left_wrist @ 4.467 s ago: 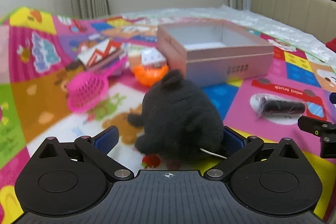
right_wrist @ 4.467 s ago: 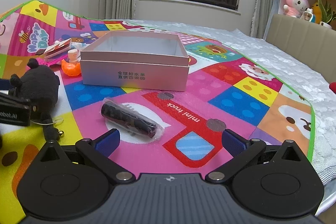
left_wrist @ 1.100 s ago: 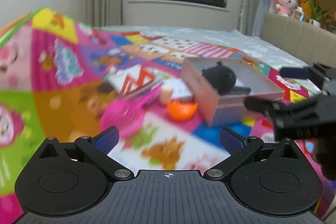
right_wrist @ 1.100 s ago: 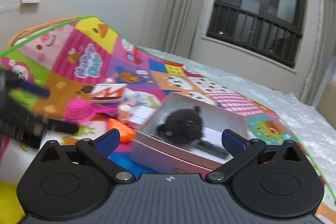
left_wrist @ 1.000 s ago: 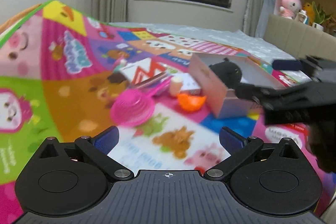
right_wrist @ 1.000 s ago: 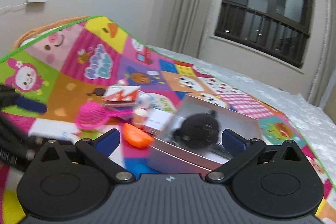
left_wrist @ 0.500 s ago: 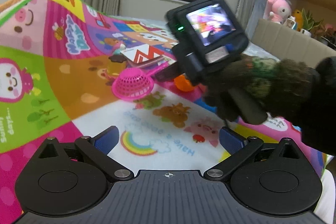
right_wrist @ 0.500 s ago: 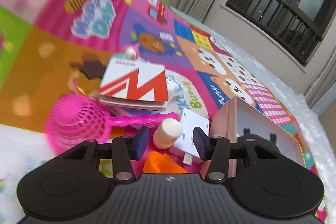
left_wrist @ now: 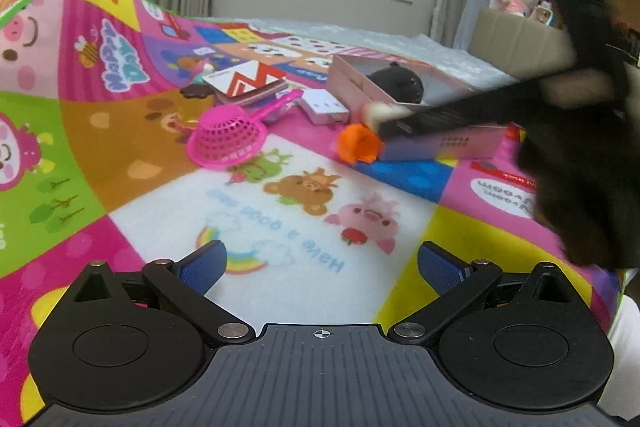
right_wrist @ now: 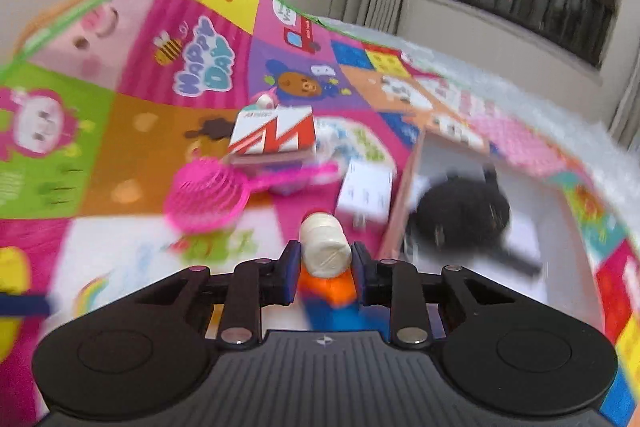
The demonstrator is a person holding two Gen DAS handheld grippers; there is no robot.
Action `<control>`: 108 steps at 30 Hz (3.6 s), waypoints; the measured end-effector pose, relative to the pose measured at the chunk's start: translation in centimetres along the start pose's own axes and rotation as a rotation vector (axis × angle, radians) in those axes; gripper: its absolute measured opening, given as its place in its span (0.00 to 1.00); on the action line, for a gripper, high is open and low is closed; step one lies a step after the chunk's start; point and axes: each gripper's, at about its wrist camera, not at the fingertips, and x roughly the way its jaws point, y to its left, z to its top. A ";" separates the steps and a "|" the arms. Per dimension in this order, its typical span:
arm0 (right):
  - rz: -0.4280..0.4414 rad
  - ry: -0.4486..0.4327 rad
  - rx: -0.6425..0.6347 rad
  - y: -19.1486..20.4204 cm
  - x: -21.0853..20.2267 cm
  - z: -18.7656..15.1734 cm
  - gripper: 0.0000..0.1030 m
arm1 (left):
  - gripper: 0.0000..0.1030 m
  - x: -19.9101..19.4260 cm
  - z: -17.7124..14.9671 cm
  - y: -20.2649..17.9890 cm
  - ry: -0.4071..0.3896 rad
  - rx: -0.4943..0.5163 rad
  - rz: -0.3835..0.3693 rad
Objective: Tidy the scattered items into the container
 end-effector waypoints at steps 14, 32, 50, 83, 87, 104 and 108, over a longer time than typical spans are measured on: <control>-0.160 -0.096 0.215 -5.8 -6.3 -9.8 0.63 | 1.00 6.7 5.3 -3.6 -0.070 0.169 0.082; -0.219 -0.140 0.129 -4.1 -6.4 -12.3 0.95 | 0.55 13.0 7.0 -1.8 0.031 0.103 0.165; -0.185 -0.100 0.062 -1.5 -5.9 -12.1 1.00 | 0.67 2.3 -0.4 -3.4 0.078 0.172 -0.018; -0.133 -0.063 0.069 -2.5 -3.6 -9.8 0.42 | 0.98 0.8 0.0 -2.9 0.026 0.107 0.047; -0.142 -0.075 0.072 -2.5 -5.1 -10.5 0.42 | 0.97 1.9 0.6 -4.0 0.003 0.110 0.061; -0.160 -0.089 0.065 -2.4 -7.4 -12.3 0.42 | 0.67 4.5 0.6 -5.7 0.009 0.144 0.128; -0.157 -0.090 0.068 -2.3 -7.7 -12.4 0.42 | 0.62 4.5 0.3 -5.6 0.012 0.151 0.128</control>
